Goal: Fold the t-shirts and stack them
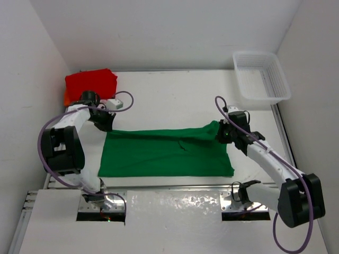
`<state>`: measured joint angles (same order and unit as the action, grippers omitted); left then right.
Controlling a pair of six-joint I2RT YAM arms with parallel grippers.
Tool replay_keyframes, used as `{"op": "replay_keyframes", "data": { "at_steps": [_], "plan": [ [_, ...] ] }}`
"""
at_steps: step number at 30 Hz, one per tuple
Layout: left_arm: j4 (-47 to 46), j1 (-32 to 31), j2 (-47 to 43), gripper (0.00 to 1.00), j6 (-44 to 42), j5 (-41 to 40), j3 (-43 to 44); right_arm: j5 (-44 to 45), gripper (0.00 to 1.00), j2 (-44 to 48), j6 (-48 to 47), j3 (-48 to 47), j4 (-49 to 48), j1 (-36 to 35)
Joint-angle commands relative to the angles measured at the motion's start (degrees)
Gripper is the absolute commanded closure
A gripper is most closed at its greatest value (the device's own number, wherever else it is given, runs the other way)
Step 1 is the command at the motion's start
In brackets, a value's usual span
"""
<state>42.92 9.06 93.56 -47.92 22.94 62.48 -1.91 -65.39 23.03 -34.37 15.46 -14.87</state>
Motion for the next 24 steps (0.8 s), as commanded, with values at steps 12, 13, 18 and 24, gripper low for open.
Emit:
{"op": "replay_keyframes", "data": {
  "at_steps": [12, 13, 18, 24],
  "plan": [
    [-0.6, 0.5, -5.6, 0.94, -4.6, -0.5, -7.7, -2.4, 1.0, 6.9, 4.6, 8.8, -1.2, -0.2],
    [-0.3, 0.7, -5.8, 0.9, -5.2, -0.9, -8.4, -2.5, 1.0, 7.2, 5.0, 9.8, -2.0, -0.2],
    [7.9, 2.0, -6.9, 0.64, -11.7, -0.1, -8.4, -2.7, 1.0, 7.6, 5.3, 13.5, -2.6, -0.2],
    [24.5, 6.1, -5.2, 0.6, -22.2, 7.3, 4.5, -3.3, 1.0, 7.1, 5.4, 13.8, -3.3, -0.3]
  ]
}}
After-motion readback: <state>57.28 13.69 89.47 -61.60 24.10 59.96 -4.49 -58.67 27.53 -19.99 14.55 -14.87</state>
